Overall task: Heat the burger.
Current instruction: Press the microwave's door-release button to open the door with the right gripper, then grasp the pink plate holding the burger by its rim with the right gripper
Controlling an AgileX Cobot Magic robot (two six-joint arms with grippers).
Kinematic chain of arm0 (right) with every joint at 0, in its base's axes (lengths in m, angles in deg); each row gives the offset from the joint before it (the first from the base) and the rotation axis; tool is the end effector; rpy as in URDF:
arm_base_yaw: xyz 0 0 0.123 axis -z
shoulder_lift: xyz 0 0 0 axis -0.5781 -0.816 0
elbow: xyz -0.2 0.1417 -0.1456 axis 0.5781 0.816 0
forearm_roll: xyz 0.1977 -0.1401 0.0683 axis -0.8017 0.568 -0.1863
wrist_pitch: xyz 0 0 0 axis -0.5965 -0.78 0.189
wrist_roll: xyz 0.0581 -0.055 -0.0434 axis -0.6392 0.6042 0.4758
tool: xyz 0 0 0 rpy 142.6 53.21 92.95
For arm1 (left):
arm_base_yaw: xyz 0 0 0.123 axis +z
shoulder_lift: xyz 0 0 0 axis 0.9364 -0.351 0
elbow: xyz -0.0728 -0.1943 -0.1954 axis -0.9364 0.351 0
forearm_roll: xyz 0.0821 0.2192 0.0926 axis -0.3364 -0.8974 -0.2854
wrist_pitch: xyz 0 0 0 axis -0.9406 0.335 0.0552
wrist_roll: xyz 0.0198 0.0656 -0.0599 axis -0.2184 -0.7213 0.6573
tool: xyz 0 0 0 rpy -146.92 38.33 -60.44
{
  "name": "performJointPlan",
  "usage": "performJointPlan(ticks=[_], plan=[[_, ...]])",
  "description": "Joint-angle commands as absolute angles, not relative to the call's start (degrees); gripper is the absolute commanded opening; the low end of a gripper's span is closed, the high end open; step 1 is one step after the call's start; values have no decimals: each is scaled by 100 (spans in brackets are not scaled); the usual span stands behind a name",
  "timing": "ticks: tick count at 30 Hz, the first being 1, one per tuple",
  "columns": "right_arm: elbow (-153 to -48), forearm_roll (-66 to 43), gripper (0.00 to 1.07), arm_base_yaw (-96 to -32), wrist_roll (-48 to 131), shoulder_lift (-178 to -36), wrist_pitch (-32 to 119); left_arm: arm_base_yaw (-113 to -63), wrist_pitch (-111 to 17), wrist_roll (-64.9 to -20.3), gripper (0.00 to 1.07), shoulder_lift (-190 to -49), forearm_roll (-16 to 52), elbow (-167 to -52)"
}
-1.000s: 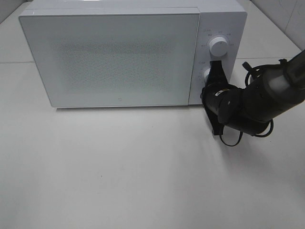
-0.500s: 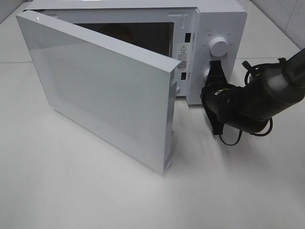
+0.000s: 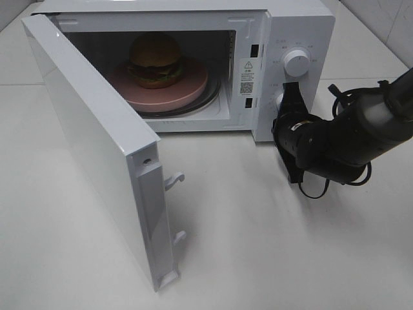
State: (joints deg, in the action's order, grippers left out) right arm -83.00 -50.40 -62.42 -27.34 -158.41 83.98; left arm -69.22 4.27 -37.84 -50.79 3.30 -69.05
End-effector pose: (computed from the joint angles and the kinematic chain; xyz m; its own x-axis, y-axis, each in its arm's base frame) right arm 0.3509 0.1346 0.0930 -0.0283 0.9906 -0.1335 0.4194 0.1330 0.8980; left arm -0.0084 0.0000 0.2798 -0.4571 -0.0189 -0.8892 -0.0118 0.9998 -0.0152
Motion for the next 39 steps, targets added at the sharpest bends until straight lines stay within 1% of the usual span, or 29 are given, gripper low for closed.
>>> performJointPlan(ticks=[1,3,12,16,20,26,28,37,39], plan=[[-8426,-4736,0,-6196,-2716,-15458,9618,-6911,341,-3761,98,-5016,330,-6900],[-8295,-4730,0,-6196,-2716,-15400,9183,-6911,341,-3761,98,-5016,330,-6900],[-8014,-4604,0,-6196,-2825,-15263,8530,-6911,341,-3761,98,-5016,330,-6900],[-7762,-4467,0,-6265,-2671,-15005,8174,-6911,341,-3761,98,-5016,330,-6900],[-7527,-4186,0,-6265,-2550,-14724,7441,-6911,341,-3761,98,-5016,330,-6900],[-7355,-3951,0,-6265,-2327,-14461,7068,-6911,341,-3761,98,-5016,330,-6900],[-7315,-3670,1,-6265,-1943,-14174,6501,-6911,341,-3761,98,-5016,330,-6900],[-7315,-3212,1,-6265,-1118,-13641,5510,-6911,341,-3761,98,-5016,330,-6900],[-7321,-3063,1,-6265,-671,-13441,5103,-6911,341,-3761,98,-5016,330,-6900]])
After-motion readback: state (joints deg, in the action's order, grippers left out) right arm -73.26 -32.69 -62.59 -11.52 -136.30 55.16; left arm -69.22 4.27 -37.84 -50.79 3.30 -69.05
